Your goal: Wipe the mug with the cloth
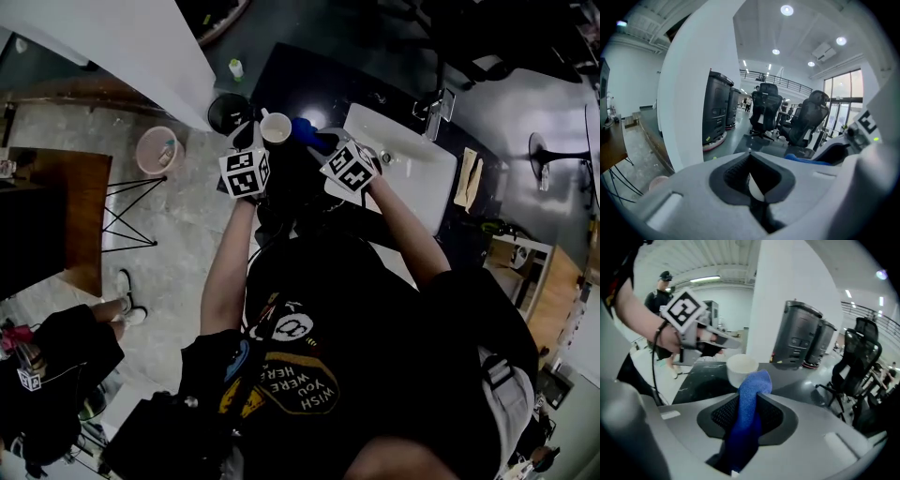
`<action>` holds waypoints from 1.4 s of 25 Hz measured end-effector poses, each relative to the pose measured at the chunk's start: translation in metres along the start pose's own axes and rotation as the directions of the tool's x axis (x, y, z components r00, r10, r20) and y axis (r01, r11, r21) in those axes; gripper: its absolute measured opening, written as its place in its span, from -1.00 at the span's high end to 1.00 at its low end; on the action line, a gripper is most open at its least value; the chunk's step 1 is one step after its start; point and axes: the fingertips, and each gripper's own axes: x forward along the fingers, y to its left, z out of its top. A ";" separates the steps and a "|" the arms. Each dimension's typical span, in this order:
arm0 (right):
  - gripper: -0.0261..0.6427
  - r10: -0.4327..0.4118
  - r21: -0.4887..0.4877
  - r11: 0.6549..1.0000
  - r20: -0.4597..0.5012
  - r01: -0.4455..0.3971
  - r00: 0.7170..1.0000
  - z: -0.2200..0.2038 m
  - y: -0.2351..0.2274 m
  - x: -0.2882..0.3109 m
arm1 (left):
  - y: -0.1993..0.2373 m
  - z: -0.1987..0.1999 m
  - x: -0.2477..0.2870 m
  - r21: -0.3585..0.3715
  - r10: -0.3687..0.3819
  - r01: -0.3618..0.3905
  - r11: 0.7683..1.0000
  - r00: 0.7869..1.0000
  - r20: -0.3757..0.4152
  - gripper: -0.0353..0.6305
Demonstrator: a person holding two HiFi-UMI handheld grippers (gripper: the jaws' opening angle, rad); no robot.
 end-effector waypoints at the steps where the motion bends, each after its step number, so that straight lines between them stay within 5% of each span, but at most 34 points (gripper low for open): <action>1: 0.58 -0.049 0.036 0.998 -0.004 0.049 0.999 0.003 -0.017 0.001 | 0.001 0.005 -0.005 -0.008 0.003 -0.002 1.000 1.000 0.018 0.88; 5: 0.54 -0.146 0.105 0.985 0.054 0.140 0.988 0.012 -0.054 0.022 | 0.003 0.008 -0.022 -0.026 0.036 -0.035 0.999 0.999 0.034 0.88; 7: 0.20 -0.127 0.169 0.979 0.086 0.111 0.988 0.009 -0.054 0.030 | 0.002 0.003 -0.033 -0.026 0.053 -0.052 0.998 0.998 0.033 0.88; 10: 0.15 -0.098 0.327 0.945 0.225 0.019 0.969 0.017 -0.052 0.007 | -0.005 -0.002 -0.056 -0.061 0.067 -0.063 0.996 0.996 0.056 0.88; 15: 0.91 -0.149 0.517 0.850 0.424 -0.103 0.893 0.011 -0.046 -0.062 | -0.025 -0.018 -0.108 -0.206 0.099 -0.071 0.976 0.986 0.133 0.88; 19: 0.91 -0.089 0.476 0.867 0.441 -0.149 0.893 -0.005 -0.009 -0.083 | -0.051 -0.041 -0.133 -0.253 0.104 -0.063 0.965 0.983 0.151 0.88; 26: 0.91 -0.089 0.379 0.920 0.443 -0.097 0.892 -0.012 0.044 -0.111 | -0.102 -0.043 -0.149 -0.120 -0.009 0.026 0.992 0.991 0.137 0.88; 31: 0.91 -0.140 0.415 0.907 0.455 -0.071 0.879 -0.004 0.075 -0.143 | -0.130 -0.033 -0.179 -0.037 -0.076 0.082 0.996 0.985 0.155 0.88; 35: 0.91 -0.168 0.427 0.904 0.432 -0.036 0.886 -0.009 0.106 -0.167 | -0.145 -0.050 -0.214 -0.085 -0.094 0.110 0.990 0.980 0.174 0.88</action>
